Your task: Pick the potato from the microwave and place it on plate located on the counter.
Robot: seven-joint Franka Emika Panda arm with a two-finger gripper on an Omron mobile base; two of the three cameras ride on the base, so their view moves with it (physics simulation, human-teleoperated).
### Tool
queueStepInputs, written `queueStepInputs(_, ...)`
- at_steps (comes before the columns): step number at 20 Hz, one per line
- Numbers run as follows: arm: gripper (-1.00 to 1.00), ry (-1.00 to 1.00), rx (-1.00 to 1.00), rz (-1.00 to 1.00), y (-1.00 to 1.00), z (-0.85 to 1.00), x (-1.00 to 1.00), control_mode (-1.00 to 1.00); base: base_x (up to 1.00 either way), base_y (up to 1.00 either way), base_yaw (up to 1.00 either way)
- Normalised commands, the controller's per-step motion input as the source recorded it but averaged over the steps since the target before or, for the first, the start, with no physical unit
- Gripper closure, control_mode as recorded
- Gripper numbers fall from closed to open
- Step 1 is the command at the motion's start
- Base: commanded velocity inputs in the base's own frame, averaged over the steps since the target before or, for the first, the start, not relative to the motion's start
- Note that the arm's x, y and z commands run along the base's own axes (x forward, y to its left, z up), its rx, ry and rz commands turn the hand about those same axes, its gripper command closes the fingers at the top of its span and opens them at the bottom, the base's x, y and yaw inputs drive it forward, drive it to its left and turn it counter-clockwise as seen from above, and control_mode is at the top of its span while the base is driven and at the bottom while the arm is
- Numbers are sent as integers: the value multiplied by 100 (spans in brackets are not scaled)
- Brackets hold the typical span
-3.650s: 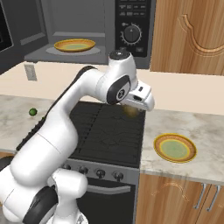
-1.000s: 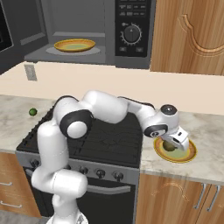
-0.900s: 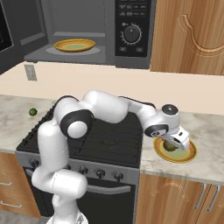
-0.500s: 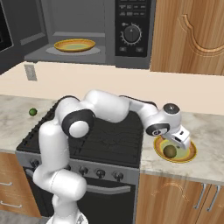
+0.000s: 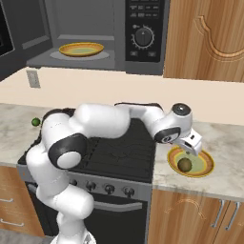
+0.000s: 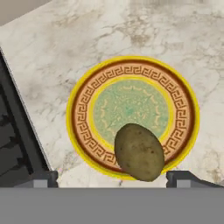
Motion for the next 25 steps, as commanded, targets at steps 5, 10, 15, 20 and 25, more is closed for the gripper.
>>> queueStepInputs(5, -100, -1, -11, 5, 100, 58, -28, -100, 0, 0, 0)
queueStepInputs(10, -100, 0, -8, 9, 100, 53, -3, -100, 0, 0, 0)
queueStepInputs(15, -100, 0, 0, 12, 100, 44, -17, -100, 0, 0, 0)
queueStepInputs(20, -100, 0, 0, 11, 100, 54, -34, -100, 0, 0, 0)
queueStepInputs(25, -100, 0, 0, 12, 100, 44, -59, -100, 0, 0, 0)
